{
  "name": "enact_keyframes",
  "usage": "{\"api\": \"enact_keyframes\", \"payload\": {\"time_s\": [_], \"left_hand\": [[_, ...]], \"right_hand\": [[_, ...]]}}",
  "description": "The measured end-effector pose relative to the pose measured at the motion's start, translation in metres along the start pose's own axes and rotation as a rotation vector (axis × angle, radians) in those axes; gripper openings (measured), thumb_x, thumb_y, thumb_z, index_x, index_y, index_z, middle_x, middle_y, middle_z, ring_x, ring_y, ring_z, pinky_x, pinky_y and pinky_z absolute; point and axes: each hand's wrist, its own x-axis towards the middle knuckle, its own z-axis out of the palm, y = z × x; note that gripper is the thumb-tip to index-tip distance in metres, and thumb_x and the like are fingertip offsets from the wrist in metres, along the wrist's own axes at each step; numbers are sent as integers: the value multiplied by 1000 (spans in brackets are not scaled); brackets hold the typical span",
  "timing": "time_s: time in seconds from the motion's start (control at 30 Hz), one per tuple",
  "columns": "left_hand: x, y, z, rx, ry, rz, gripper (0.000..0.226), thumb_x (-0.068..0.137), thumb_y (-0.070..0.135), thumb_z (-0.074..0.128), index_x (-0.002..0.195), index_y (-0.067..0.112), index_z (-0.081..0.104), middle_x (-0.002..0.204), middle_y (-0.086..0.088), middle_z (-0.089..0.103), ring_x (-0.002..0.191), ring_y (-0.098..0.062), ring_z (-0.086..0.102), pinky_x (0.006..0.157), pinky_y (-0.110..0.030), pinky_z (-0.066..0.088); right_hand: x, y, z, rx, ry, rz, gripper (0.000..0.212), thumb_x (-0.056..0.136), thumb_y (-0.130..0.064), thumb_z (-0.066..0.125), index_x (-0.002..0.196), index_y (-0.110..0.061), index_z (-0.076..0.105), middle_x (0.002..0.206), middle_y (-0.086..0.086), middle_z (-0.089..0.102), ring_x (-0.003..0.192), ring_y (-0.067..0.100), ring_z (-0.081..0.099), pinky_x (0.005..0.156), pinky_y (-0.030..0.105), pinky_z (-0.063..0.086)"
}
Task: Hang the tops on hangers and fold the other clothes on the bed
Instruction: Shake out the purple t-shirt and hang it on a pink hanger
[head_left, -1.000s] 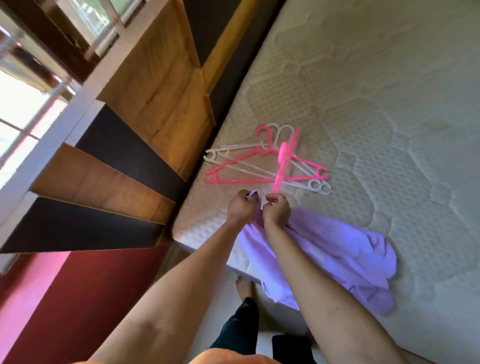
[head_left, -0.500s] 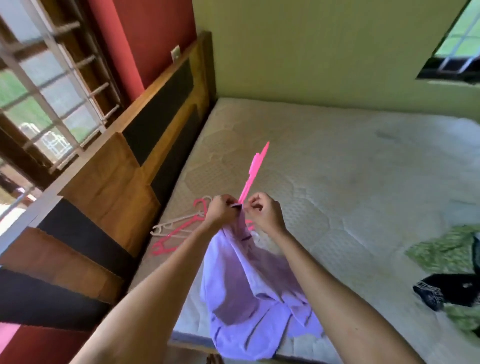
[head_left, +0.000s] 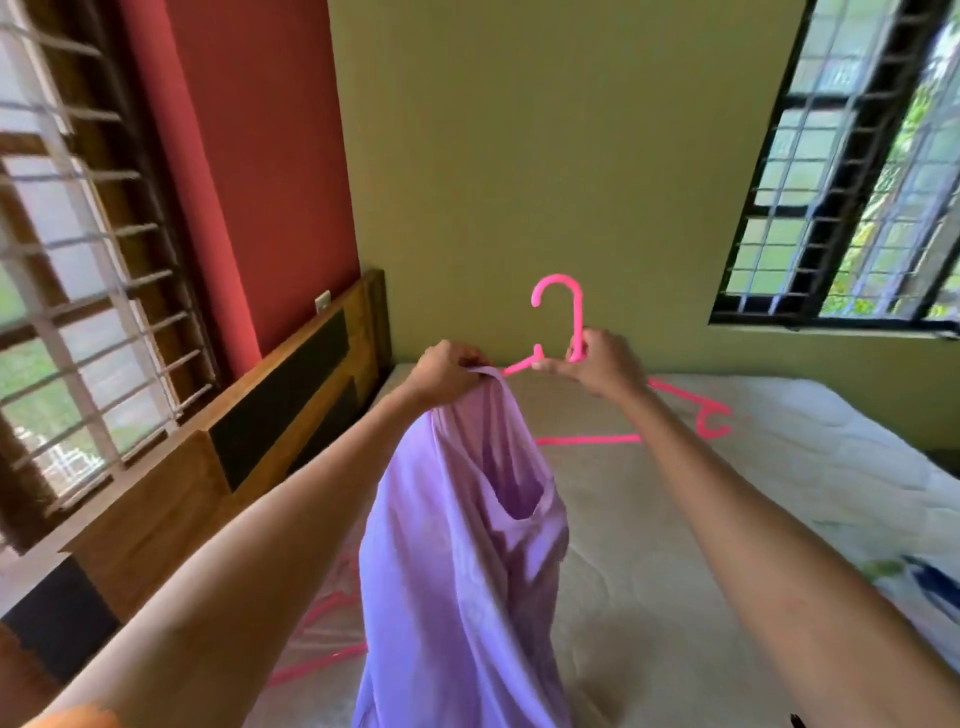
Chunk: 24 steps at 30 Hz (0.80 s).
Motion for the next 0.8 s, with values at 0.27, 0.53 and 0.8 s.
{"api": "enact_keyframes", "payload": {"time_s": [0.27, 0.53, 0.8], "left_hand": [[28, -4, -32, 3, 267, -406, 31, 86, 36, 61, 95, 7, 68, 98, -13, 68, 95, -33, 64, 70, -32, 48], [33, -17, -65, -81, 157, -363, 29, 90, 17, 58, 110, -1, 66, 92, -11, 59, 82, -18, 49, 71, -27, 38], [27, 8, -69, 476, 161, -144, 31, 86, 50, 57, 103, 28, 70, 105, 1, 67, 113, -23, 50, 96, -35, 27]], "right_hand": [[-15, 4, -29, 174, 553, 253, 58, 73, -68, 60, 80, -11, 58, 88, 15, 68, 87, 36, 64, 68, 37, 46], [-43, 14, -10, 179, 475, 145, 54, 70, -67, 65, 70, -15, 51, 76, 16, 66, 77, 37, 64, 62, 36, 45], [-55, -15, 16, 220, 582, 81, 78, 54, -83, 32, 73, -12, 58, 70, 13, 68, 69, 36, 65, 58, 33, 41]]}}
